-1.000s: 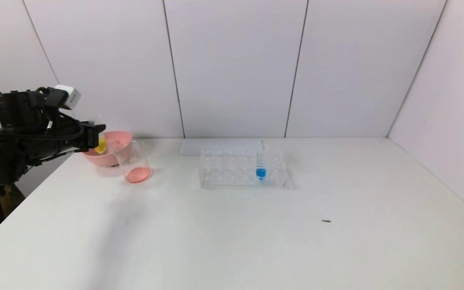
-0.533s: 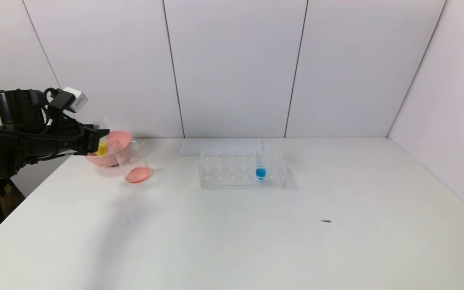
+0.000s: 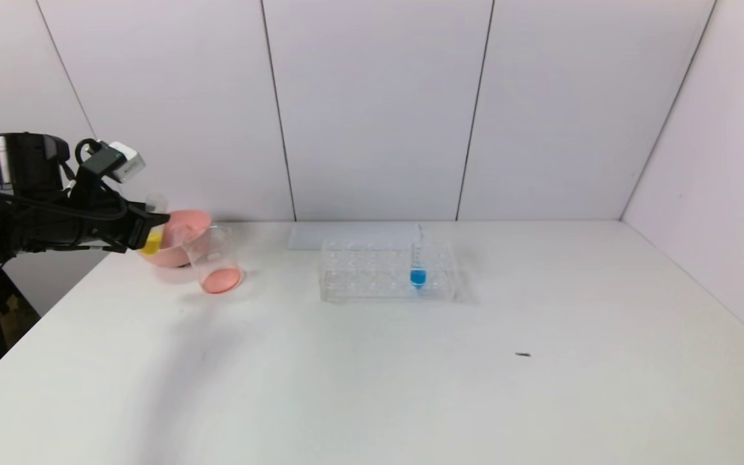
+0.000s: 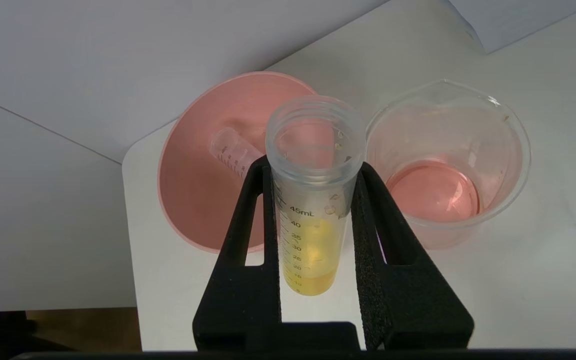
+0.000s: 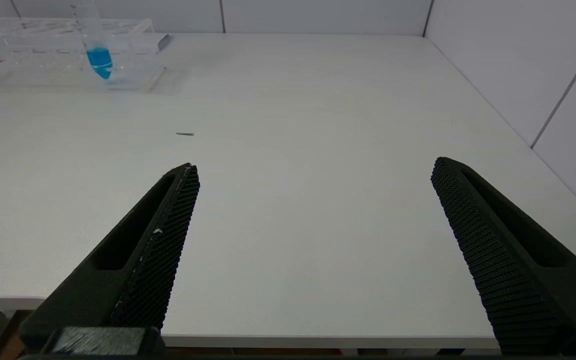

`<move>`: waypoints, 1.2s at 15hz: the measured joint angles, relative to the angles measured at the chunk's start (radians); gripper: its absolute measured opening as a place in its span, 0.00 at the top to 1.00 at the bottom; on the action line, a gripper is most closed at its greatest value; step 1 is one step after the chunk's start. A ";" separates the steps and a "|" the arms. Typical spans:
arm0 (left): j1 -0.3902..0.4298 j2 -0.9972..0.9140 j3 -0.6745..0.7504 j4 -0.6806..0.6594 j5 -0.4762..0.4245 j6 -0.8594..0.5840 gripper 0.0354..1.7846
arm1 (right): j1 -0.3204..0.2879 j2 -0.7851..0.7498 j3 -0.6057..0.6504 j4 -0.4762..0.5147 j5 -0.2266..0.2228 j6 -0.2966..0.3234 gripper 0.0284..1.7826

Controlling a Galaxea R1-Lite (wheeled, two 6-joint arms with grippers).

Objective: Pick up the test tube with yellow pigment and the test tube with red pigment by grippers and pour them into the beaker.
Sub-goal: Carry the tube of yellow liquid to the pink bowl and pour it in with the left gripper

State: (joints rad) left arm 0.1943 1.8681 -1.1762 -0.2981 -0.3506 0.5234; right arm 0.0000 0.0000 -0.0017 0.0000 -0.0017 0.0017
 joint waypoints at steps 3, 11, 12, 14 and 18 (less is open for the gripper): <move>0.011 0.001 -0.045 0.090 -0.005 0.085 0.77 | 0.000 0.000 0.000 0.000 0.000 0.000 0.05; 0.036 0.007 -0.184 0.330 -0.034 0.294 0.77 | 0.000 0.000 0.000 0.000 0.000 0.000 0.05; 0.037 0.011 -0.207 0.371 -0.038 0.318 0.77 | 0.000 0.000 0.000 0.000 0.000 0.000 0.05; 0.038 0.020 -0.239 0.396 -0.059 0.349 0.77 | 0.000 0.000 0.000 0.000 0.000 0.000 0.05; 0.039 0.032 -0.296 0.496 -0.071 0.407 0.77 | 0.000 0.000 0.000 0.000 0.000 0.000 0.05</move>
State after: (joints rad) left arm 0.2328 1.8998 -1.4726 0.1977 -0.4219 0.9302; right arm 0.0000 0.0000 -0.0017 0.0000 -0.0017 0.0017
